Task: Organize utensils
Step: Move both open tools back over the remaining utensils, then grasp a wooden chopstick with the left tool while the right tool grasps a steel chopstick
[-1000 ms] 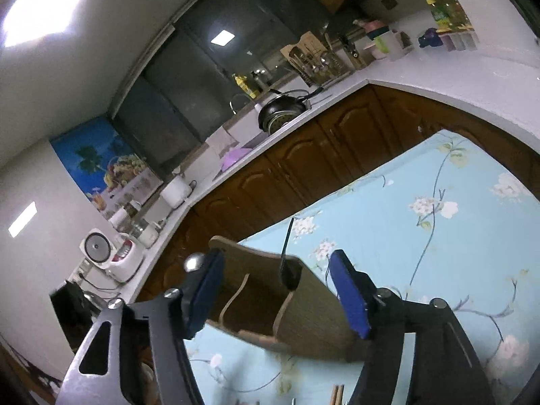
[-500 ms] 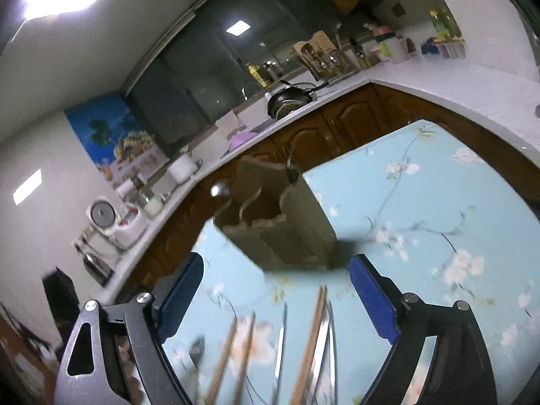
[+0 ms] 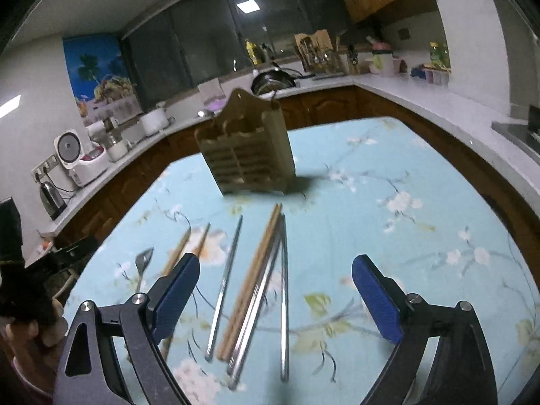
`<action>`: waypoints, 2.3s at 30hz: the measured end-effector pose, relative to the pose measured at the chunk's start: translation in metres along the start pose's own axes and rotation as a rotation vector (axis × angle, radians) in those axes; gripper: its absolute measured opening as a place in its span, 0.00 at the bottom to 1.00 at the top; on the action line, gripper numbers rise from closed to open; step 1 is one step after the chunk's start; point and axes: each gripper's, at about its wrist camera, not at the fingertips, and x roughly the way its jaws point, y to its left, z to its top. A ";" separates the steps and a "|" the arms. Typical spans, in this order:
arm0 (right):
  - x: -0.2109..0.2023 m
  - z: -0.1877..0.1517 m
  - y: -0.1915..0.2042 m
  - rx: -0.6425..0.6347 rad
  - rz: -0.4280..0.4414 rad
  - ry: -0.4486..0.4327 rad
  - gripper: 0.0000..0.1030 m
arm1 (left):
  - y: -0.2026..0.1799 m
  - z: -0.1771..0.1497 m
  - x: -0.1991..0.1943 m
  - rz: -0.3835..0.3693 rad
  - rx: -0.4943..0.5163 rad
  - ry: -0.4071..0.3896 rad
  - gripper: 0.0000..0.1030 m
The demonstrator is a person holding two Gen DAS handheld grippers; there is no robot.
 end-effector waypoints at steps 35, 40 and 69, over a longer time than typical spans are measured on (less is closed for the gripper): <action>0.089 0.019 -0.014 0.011 -0.020 0.238 0.33 | -0.040 0.047 0.106 -0.064 0.116 0.292 0.44; 0.115 0.022 -0.015 -0.021 -0.028 0.296 0.30 | -0.053 0.057 0.143 -0.066 0.146 0.345 0.37; 0.158 0.048 -0.004 -0.172 -0.056 0.327 0.04 | -0.081 0.059 0.215 -0.029 0.255 0.406 0.04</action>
